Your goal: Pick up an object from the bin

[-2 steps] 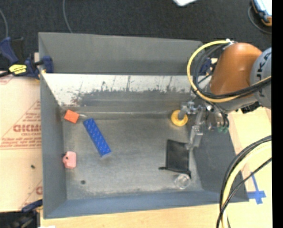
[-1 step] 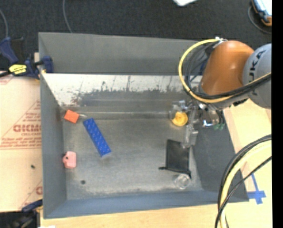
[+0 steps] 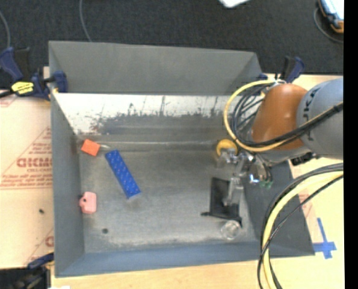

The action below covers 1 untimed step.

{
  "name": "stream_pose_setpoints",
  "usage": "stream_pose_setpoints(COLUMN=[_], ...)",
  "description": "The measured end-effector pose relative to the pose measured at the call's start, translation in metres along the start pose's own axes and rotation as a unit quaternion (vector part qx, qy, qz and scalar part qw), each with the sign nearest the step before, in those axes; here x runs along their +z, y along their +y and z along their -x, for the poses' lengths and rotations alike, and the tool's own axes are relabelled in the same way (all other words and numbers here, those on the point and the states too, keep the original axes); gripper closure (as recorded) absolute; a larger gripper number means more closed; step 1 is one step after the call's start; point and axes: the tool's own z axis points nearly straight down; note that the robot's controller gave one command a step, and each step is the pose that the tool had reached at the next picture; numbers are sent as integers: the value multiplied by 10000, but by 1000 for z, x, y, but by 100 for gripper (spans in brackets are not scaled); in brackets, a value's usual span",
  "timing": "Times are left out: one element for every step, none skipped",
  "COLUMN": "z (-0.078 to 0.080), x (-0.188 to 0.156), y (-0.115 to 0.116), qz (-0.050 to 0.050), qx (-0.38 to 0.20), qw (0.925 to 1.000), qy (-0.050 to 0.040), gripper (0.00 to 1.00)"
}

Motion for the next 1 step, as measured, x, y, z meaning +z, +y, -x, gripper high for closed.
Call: stream_pose_setpoints(z=[-5], x=[-9], y=[-11], qz=[-6], qx=[-1268], qw=[9919], qy=[-12], gripper=[100])
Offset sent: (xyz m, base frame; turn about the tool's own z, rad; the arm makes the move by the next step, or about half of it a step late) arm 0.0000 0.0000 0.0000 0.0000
